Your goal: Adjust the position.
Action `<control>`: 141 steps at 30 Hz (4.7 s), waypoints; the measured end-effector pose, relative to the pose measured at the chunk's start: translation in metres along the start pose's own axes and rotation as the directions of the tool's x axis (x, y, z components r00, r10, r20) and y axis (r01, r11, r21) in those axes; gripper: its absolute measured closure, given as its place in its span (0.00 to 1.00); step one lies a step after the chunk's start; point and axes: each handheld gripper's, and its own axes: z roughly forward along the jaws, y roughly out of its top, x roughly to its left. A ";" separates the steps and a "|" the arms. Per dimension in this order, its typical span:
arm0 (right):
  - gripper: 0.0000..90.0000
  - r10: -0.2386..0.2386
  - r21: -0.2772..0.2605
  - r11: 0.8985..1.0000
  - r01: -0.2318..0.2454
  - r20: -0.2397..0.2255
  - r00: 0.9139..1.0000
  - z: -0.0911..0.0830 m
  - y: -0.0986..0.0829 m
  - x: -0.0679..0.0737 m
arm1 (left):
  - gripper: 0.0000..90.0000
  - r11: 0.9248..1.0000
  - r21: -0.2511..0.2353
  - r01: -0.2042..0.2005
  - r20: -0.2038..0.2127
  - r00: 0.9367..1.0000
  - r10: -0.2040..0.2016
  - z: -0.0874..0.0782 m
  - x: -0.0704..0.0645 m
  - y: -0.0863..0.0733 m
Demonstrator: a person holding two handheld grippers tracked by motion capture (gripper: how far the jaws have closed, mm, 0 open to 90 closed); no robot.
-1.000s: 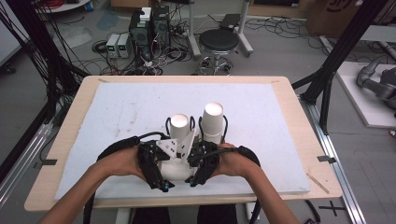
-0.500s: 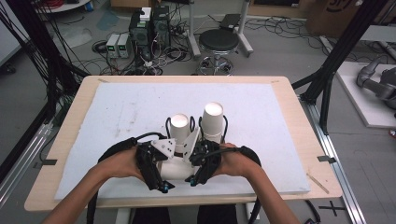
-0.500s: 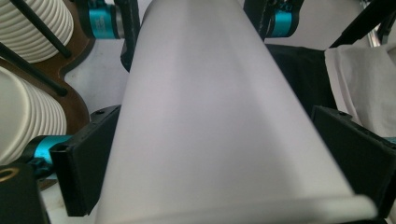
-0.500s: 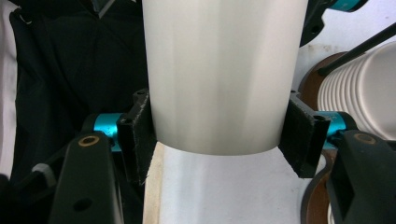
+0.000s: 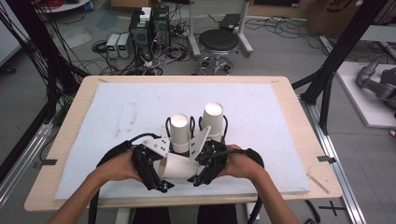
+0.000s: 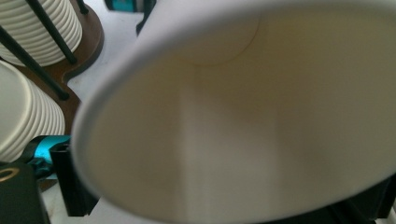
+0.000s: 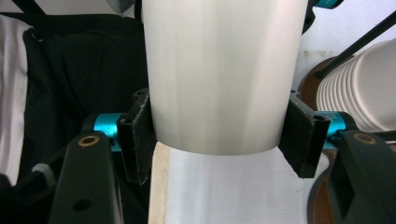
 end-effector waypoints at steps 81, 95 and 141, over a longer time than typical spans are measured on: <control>0.41 0.126 -0.527 0.837 -0.148 -0.078 0.989 0.026 -0.061 0.005 | 0.07 0.744 -0.658 0.111 0.073 0.994 -0.084 0.021 -0.008 -0.042; 0.41 0.121 -0.556 0.817 -0.152 -0.092 0.988 0.029 -0.065 0.006 | 0.10 0.717 -0.687 0.116 0.082 0.993 -0.083 0.017 -0.005 -0.036; 0.16 0.169 -0.552 0.812 -0.190 -0.089 0.982 0.037 -0.061 0.006 | 0.32 0.714 -0.697 0.062 0.041 0.998 -0.046 0.015 -0.006 -0.034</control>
